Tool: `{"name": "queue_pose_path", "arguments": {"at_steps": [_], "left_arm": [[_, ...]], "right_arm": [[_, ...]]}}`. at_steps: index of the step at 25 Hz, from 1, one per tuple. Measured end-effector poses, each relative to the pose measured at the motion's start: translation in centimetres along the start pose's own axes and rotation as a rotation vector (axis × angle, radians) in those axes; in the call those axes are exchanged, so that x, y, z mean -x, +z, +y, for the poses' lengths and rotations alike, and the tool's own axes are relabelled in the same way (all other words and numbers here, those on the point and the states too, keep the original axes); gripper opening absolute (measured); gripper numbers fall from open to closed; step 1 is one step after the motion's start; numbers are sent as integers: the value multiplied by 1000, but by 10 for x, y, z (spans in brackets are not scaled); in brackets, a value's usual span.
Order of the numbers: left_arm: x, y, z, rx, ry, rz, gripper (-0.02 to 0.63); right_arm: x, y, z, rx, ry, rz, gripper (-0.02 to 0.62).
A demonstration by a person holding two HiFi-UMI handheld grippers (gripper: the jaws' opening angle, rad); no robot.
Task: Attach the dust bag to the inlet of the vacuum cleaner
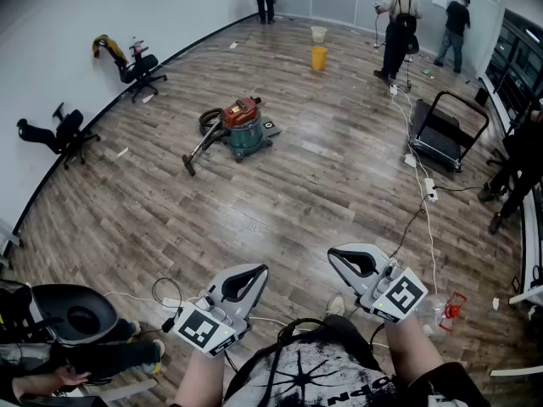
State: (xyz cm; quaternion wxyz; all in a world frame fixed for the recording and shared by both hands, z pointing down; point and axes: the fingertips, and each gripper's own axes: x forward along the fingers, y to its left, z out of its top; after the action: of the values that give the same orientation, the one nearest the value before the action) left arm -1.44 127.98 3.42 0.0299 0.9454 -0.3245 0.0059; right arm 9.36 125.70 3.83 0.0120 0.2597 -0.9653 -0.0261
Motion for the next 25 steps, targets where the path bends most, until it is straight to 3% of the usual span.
{"name": "queue_pose_path", "arguments": {"at_steps": [25], "left_arm": [[-5, -16, 3, 30, 19, 32, 0]], "right_arm": [[-12, -9, 10, -47, 50, 0, 4]]}}
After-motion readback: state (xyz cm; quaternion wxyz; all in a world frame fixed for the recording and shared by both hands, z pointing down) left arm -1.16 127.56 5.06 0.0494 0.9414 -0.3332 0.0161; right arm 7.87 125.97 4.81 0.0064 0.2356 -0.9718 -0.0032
